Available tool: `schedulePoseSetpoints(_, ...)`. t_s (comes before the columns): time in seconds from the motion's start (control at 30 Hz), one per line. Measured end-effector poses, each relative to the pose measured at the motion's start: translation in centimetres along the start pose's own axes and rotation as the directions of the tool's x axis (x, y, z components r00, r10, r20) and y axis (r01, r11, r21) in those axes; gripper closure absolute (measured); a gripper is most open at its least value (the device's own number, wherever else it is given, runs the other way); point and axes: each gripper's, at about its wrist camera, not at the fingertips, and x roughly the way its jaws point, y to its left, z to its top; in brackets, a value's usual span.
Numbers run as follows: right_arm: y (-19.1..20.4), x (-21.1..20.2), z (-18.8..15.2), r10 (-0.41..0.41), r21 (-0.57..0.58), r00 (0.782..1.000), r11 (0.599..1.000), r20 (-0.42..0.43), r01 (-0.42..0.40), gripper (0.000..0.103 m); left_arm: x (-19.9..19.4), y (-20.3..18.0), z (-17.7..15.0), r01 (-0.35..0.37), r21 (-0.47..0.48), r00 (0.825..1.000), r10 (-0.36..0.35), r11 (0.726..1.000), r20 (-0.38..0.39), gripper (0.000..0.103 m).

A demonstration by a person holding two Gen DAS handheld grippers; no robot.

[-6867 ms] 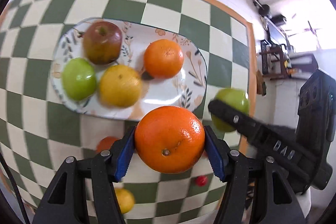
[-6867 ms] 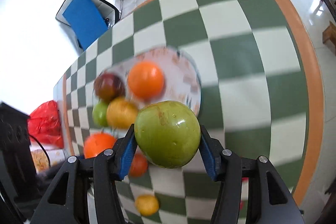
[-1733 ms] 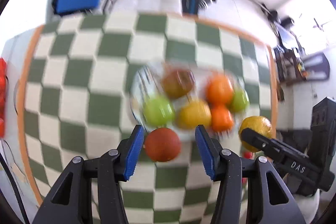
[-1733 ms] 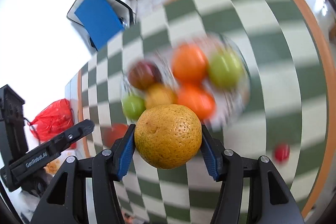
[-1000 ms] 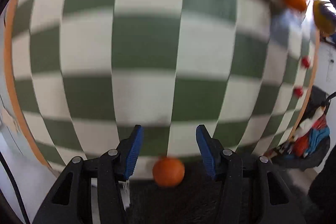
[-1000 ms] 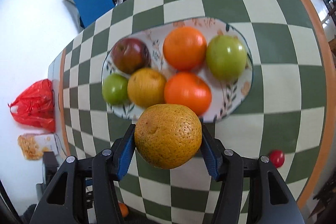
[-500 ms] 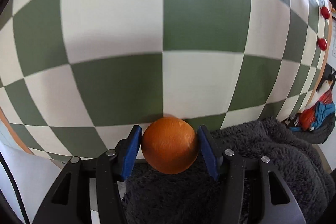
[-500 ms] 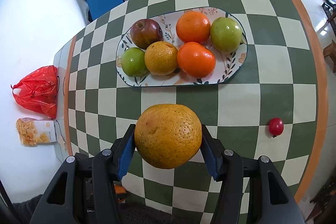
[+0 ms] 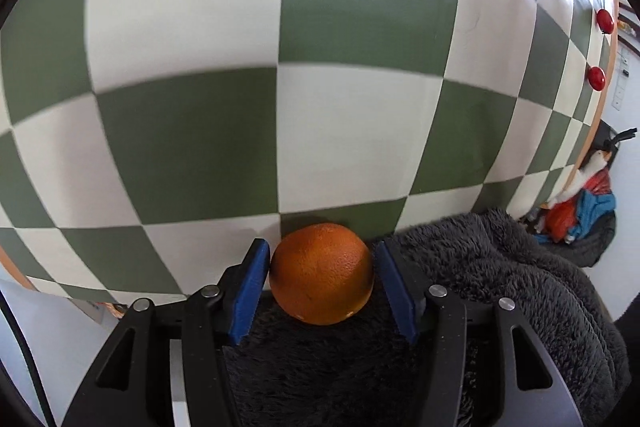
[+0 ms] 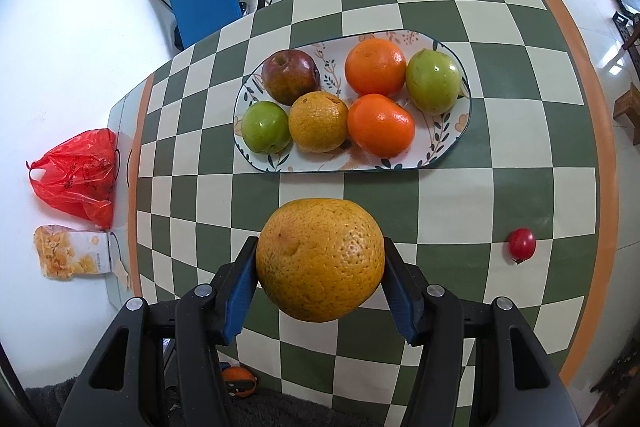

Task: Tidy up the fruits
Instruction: 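Carry the yellow citrus toward the plate with the right tool while the left carries the reddish-brown orange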

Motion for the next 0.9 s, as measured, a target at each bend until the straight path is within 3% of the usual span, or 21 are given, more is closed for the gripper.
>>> schedulePoseSetpoints(0.1, 0.2, 0.2, -0.1, 0.001, -0.006, 1.0, 1.0, -0.006, -0.001, 0.042, 1.1, -0.1, -0.2, -0.008, 0.01, 0.999, 0.009, 1.0, -0.031, 0.049)
schedulePoseSetpoints(0.23, 0.2, 0.2, -0.1, 0.001, -0.009, 1.0, 1.0, -0.007, -0.001, 0.043, 1.1, -0.3, -0.5, -0.028, 0.008, 1.0, 0.028, 1.0, -0.003, 0.051)
schedulePoseSetpoints(0.57, 0.2, 0.1, 0.6, -0.013, -0.014, 1.0, 1.0, 0.024, 0.013, 0.043, -4.9, -0.3, 1.3, -0.12, 0.018, 0.973, 0.114, 0.993, 0.199, 0.052)
schedulePoseSetpoints(0.77, -0.1, -0.4, 1.5, -0.014, -0.007, 0.998, 1.0, 0.056, 0.015, 0.043, -11.8, -1.9, 3.0, -0.087, 0.007, 0.928, 0.079, 0.996, 0.363, 0.052)
schedulePoseSetpoints(0.9, -0.3, -0.7, 3.4, -0.012, 0.006, 0.996, 1.0, 0.087, 0.011, 0.043, -18.1, -3.5, 5.6, -0.025, 0.019, 0.88, 0.013, 1.0, 0.475, 0.052)
